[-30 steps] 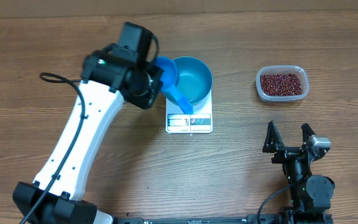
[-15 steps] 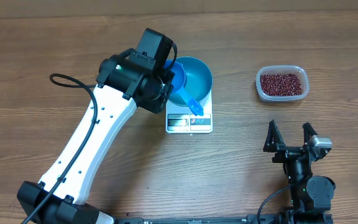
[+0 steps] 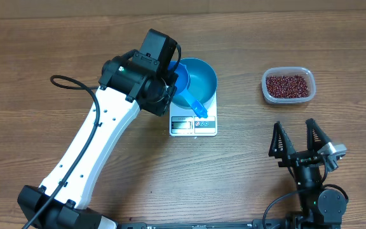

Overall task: Scoop item into bowl and weigh 150g on scale
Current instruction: 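Move the right gripper toward the scoop held by the left gripper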

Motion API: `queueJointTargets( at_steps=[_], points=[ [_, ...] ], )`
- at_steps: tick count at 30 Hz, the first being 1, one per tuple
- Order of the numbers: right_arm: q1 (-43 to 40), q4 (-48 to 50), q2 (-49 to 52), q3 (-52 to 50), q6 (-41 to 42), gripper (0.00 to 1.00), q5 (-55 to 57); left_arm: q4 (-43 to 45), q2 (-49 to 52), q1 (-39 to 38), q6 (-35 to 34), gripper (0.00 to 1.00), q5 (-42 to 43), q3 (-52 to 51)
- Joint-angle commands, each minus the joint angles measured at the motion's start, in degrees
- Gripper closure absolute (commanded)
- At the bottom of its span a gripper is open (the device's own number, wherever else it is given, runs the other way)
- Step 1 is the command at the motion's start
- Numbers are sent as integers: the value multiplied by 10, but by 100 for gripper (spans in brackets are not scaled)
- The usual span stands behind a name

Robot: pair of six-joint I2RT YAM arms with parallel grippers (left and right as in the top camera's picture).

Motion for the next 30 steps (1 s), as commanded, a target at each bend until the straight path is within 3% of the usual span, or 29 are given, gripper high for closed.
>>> queueJointTargets(
  at_steps=[1,8,16,24,30],
  points=[
    [3,-16,-4,23,46,0,-9,-2,2,-2,-14,96,-10,6],
    [3,-94,54,112,45,0,-9,1,2,-2,-14,96,-10,6],
    [3,-124,242,229,45,0,-80,0,2,-2,-14,96,-10,6],
    [3,-204,501,403,45,0,-256,0,2,-1,-26,96,-11,6],
    [3,-106,650,451,69,0,-466,0,2,-1,-84,96,-32,6]
  ],
)
